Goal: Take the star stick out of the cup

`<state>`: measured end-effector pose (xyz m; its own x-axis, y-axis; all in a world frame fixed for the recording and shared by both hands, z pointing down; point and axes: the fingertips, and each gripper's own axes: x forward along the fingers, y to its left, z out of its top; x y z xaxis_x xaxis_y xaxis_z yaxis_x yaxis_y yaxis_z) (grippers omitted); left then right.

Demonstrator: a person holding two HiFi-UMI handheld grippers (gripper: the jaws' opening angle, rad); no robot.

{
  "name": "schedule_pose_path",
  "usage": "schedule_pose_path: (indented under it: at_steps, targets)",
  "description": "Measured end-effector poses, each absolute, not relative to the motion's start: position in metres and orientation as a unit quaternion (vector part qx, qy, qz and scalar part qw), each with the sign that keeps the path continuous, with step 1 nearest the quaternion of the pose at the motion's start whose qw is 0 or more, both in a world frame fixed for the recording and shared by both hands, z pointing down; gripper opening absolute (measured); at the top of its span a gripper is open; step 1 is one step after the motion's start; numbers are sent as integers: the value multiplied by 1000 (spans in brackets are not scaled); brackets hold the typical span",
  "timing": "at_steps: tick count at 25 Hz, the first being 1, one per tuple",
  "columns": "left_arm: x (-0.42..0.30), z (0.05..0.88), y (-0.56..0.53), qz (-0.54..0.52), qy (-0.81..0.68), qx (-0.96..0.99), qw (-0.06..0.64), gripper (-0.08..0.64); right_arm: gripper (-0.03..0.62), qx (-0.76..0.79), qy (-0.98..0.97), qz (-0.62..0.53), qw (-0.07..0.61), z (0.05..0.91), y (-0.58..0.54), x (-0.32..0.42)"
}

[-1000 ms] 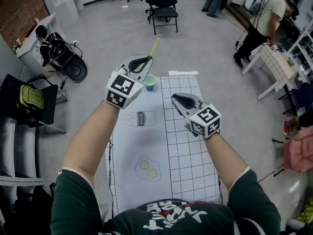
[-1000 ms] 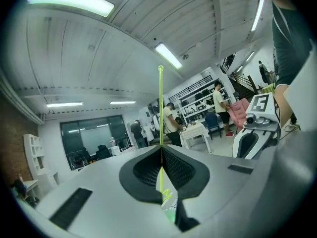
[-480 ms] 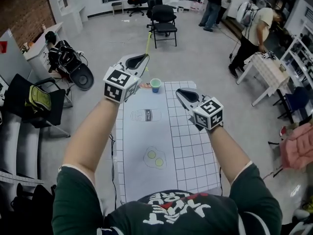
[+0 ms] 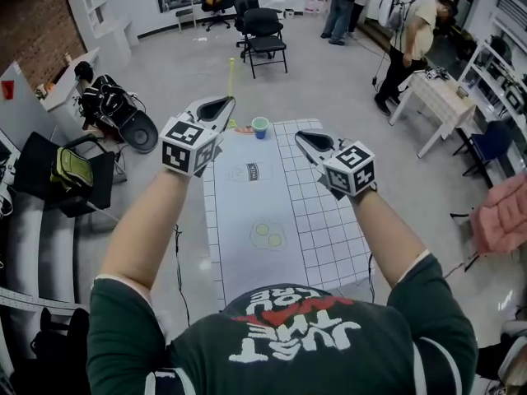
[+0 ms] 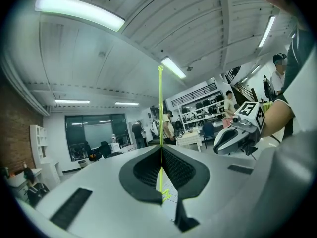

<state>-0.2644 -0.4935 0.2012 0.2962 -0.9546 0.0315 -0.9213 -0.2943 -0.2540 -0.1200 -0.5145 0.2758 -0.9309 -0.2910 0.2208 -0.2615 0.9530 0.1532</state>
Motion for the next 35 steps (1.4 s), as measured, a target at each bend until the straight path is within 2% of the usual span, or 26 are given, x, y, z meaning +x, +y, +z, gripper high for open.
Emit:
schedule_pose_path:
  at_steps: [18,26,35]
  targets:
    - [-138,280,-397,-109,658,-745,3,11,35,30,-984,-85,155,318,-481,28]
    - [-120,352,-357,-108,638,-760,-63,11,35,30,-983,-72,165,353,-461,30]
    - [-125,450,-319,-119,580,-791,-153,11,35,36,-978,-16,204,411,-414,2]
